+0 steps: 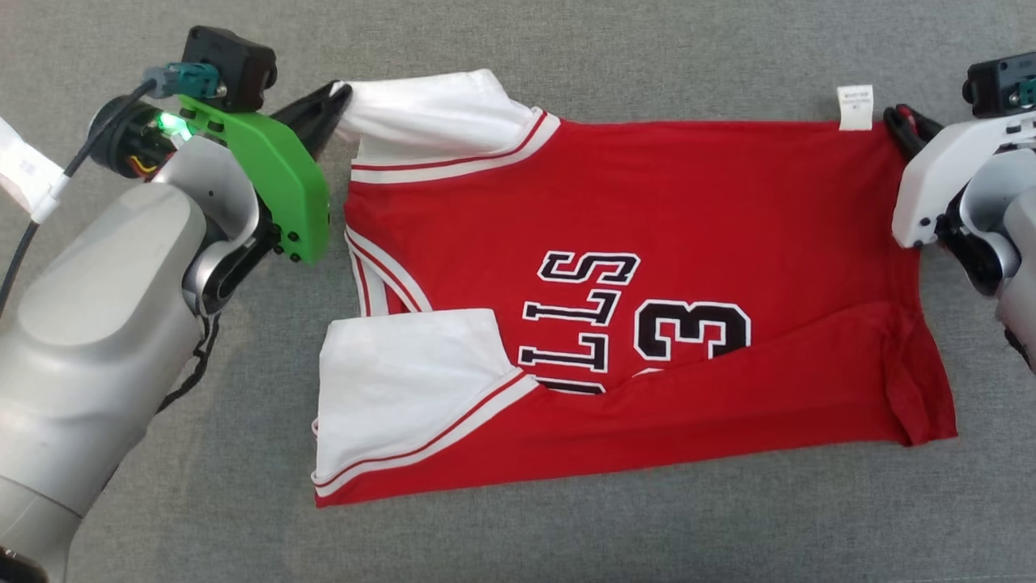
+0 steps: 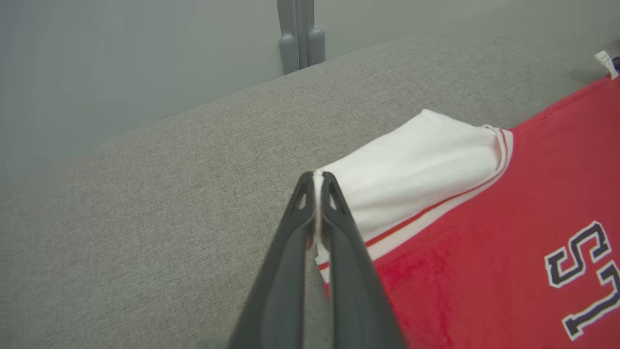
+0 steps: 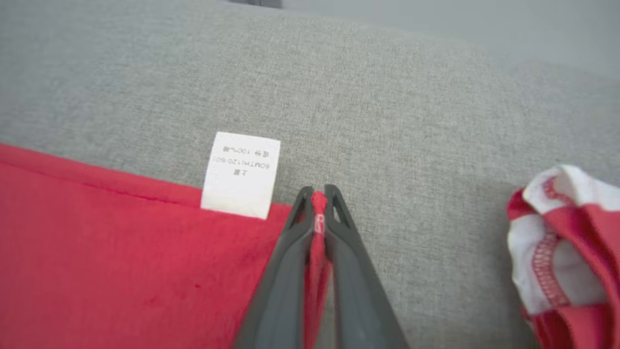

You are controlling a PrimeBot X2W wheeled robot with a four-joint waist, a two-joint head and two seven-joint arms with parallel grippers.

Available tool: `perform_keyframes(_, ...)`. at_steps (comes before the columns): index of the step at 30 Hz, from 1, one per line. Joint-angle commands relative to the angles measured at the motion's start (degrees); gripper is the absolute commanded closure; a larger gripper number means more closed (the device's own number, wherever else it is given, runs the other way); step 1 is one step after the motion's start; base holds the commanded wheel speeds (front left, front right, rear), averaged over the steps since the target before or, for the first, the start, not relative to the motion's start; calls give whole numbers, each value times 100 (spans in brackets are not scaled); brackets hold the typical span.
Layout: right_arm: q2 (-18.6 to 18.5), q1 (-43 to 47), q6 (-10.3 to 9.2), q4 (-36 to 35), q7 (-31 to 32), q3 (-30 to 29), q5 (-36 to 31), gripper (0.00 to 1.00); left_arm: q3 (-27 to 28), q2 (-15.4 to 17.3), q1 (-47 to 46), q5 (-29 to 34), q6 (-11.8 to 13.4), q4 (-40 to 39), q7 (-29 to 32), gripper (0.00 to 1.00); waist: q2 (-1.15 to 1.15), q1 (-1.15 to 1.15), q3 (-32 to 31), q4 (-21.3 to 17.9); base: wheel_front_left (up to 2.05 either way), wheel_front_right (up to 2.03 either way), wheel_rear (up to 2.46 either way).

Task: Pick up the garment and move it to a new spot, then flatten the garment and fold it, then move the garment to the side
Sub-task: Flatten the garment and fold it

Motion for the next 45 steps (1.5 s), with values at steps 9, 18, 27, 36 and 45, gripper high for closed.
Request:
perform_keyframes(9,57,-783,-11,116,-805,168,-229,100,63,-75,-713,575,307,921,-780,100,0,0,217,-247,0,0,0)
perform_keyframes(18,290,-970,-10,377,-1461,235,-494,100,32,-466,-1051,886,322,1755,-1778,100,0,0,174,-273,0,0,0)
perform_keyframes(27,182,-342,-10,99,-1526,382,-415,100,-210,-398,-508,879,18,2043,-2025,100,0,0,-341,-193,0,0,0)
perform_keyframes(36,-233,587,-10,-255,-1522,687,-51,100,-537,-16,396,552,-128,1367,-1712,100,0,0,-951,-18,0,0,0)
perform_keyframes(45,-628,1144,-10,-455,-1522,1349,190,100,-1419,921,1262,-338,-142,-780,-623,100,0,0,-1288,88,0,0,0)
